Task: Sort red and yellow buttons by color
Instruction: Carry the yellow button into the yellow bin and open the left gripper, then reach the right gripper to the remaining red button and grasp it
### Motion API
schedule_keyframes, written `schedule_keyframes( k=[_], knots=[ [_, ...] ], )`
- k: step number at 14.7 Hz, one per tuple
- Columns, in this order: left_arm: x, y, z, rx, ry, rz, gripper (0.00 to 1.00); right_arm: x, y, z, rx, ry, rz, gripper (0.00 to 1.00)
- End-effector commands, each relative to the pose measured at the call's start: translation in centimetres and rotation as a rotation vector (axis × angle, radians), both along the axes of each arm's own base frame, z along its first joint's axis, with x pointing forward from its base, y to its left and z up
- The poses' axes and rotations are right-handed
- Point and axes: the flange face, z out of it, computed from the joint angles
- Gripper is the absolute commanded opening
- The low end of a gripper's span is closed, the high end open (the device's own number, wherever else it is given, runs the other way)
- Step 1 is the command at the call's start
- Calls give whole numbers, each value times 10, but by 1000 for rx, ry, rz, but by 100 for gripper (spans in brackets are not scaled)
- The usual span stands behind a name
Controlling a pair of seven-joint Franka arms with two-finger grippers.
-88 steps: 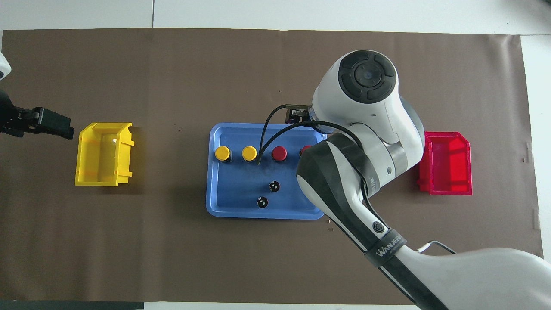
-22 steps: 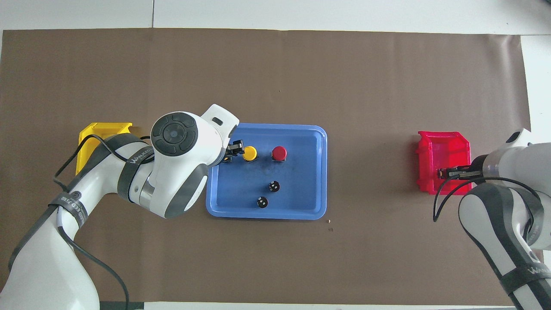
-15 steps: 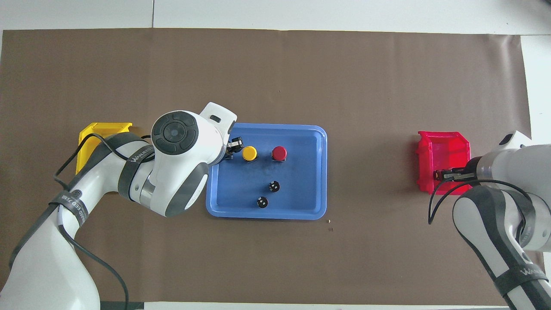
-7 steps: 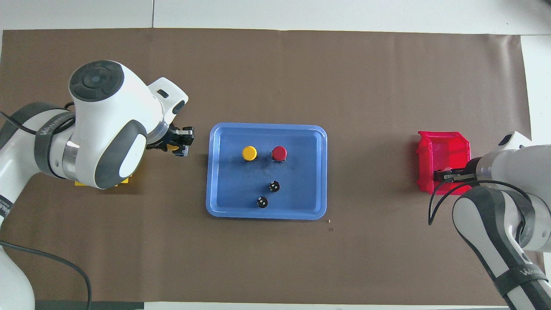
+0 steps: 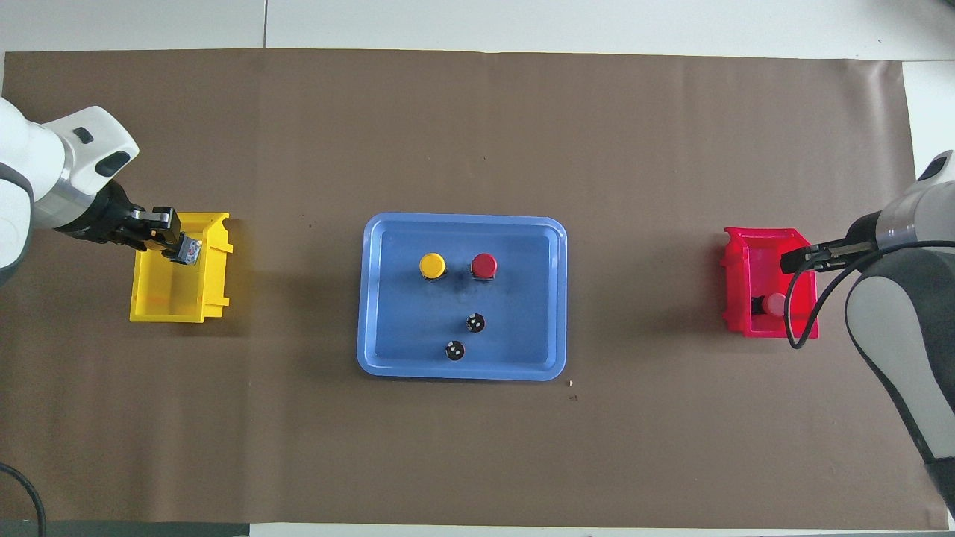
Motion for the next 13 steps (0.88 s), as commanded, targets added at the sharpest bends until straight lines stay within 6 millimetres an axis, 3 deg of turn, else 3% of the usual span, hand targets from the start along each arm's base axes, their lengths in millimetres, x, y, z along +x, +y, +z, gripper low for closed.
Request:
schedule_keyframes(
  k=[1, 3, 4, 7, 8, 11, 13],
  knots=[
    [-19, 25, -17, -13, -4, -21, 1, 37, 115, 16, 34, -19, -95, 70],
    [-33, 34, -36, -12, -41, -15, 2, 55, 195, 20, 0, -35, -151, 71],
    [-35, 39, -44, -12, -61, -4, 2, 59, 237, 12, 1, -41, -191, 71],
    [-37, 40, -67, -11, -73, 0, 2, 48, 344, -37, -40, -66, -179, 71],
    [-43, 40, -80, -10, -67, 7, 2, 44, 367, -46, -25, -99, -202, 71],
    [-52, 41, -101, -10, -82, 12, 2, 36, 400, -83, -25, -105, -208, 71],
    [-54, 40, -107, -10, -78, 9, 6, 31, 399, -94, -44, -87, -201, 71]
  ],
)
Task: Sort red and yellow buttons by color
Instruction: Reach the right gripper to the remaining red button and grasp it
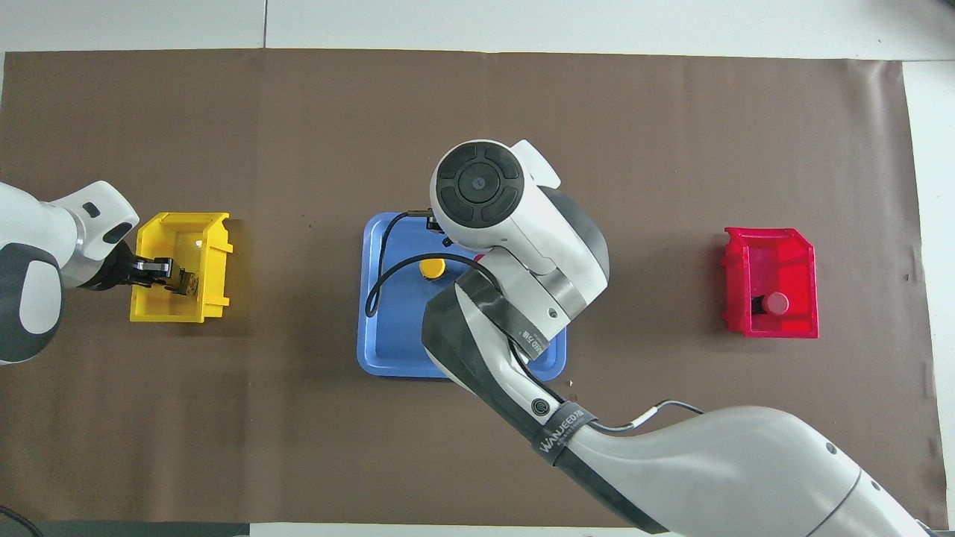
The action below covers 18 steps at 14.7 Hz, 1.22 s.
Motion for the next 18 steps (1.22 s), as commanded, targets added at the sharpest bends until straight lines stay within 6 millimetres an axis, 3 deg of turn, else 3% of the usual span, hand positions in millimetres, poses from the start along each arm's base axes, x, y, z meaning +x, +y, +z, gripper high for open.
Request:
schedule_keyframes(
  k=[1, 2, 3, 4, 5, 9, 10, 11, 12, 16, 18],
  knots=[
    [-11, 1, 1, -2, -26, -3, 7, 2, -3, -5, -18, -1, -7, 71],
    [-13, 0, -3, -2, -20, -6, 13, 1, -4, -14, -13, -2, -4, 71],
    [-11, 0, -2, -2, -25, -6, 36, -1, -5, -21, 0, -10, -4, 71],
    [-10, -2, -1, -2, -25, -9, 66, -4, -7, -27, 3, -7, -5, 71],
    [-10, -5, 0, -2, -20, -15, 83, -6, -7, -27, 0, -5, -3, 71],
    [1, -7, 24, -2, -3, -19, 83, -12, -9, -33, -10, 13, -1, 71],
    [7, -7, 44, -3, 0, -20, 85, -15, -10, -36, -14, 17, 1, 71],
    [13, -8, 70, -3, 1, -26, 96, -16, -10, -39, -12, 21, -1, 71],
    [19, -10, 99, -4, -6, -32, 100, -17, -10, -39, -13, 22, 0, 71],
    [21, -21, 212, 0, -25, -58, 100, -23, -8, -42, -17, 29, 9, 66],
    [13, -28, 241, 10, -14, -76, 100, -25, -8, -44, -19, 31, 12, 63]
  ],
)
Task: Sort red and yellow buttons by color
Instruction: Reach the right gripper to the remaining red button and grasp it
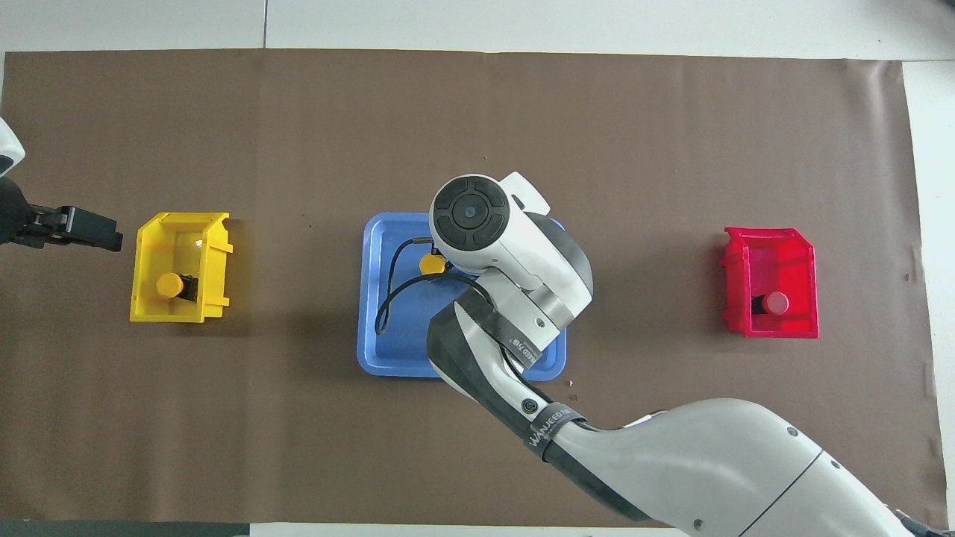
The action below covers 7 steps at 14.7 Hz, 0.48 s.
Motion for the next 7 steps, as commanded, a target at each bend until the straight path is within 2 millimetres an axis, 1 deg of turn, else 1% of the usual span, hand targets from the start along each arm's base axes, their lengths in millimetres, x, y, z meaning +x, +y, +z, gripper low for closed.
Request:
schedule_keyframes(
  k=[1, 2, 3, 4, 5, 6, 7],
  knots=[
    [-5, -11, 31, 35, 24, -45, 100, -8, -3, 1, 9, -13, -7, 59],
    [-7, -18, 33, 42, 27, -65, 100, -8, -4, 1, 12, -17, -6, 58],
    [-7, -20, 34, 38, 19, -68, 100, -8, -3, 1, 16, -20, -6, 58],
    [-9, -20, 35, 38, 10, -70, 100, -8, -3, 0, 15, -18, -2, 54],
    [-11, -20, 32, 38, 1, -69, 100, -9, -3, 0, 15, -16, -4, 49],
    [-11, -20, 24, 35, -31, -58, 100, -7, -5, 0, 16, -18, -8, 40],
    [-10, -21, 12, 32, -62, -44, 100, -5, -5, 4, 25, -17, -15, 27]
  ],
)
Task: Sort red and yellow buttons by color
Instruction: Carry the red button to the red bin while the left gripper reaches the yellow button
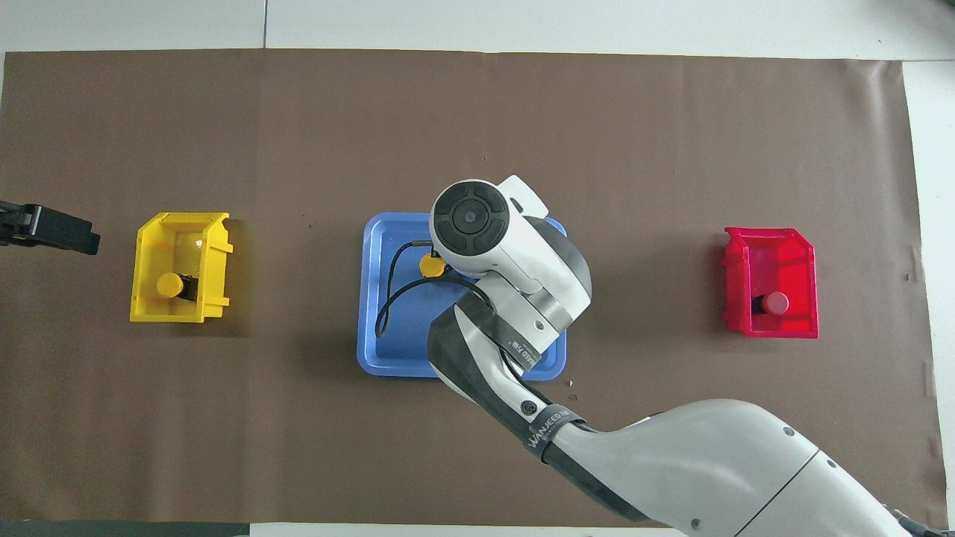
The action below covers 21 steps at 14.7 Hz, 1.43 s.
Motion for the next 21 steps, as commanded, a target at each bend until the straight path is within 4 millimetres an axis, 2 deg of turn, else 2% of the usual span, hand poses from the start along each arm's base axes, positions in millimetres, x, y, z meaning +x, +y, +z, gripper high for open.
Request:
schedule_keyframes(
  k=[1, 2, 3, 5, 7, 9, 10, 12, 14, 16, 19, 21],
  knots=[
    [-2, -13, -33, 12, -54, 23, 100, -1, -5, 13, 31, -5, -31, 17],
    [0, -33, -50, 11, -51, 35, 100, 6, -10, 26, 41, -11, -40, 13],
    [3, -47, -64, 9, -59, 54, 100, 16, -26, 43, 40, -5, -69, 12],
    [6, -100, -100, 1, -74, 97, 100, 40, -76, 100, 89, 38, -65, 12],
    [6, -171, -142, -1, -62, 179, 100, 51, -151, 154, 122, 69, -11, 12],
    [-1, -246, -180, -44, -103, 276, 100, 49, -229, 186, 115, 100, 58, 12],
    [-8, -274, -194, -64, -108, 297, 100, 48, -263, 197, 105, 104, 82, 13],
    [-27, -315, -213, -88, -74, 278, 100, 48, -323, 193, 98, 130, 53, 14],
    [-35, -336, -220, -100, -64, 275, 100, 48, -380, 186, 100, 111, 96, 14],
    [-44, -353, -242, -83, -47, 274, 100, 41, -420, 174, 97, 110, 119, 14],
    [-42, -362, -262, -94, -57, 287, 100, 27, -419, 146, 77, 76, 117, 13],
    [-43, -364, -264, -95, -58, 282, 97, 18, -422, 130, 67, 69, 143, 13]
  ],
)
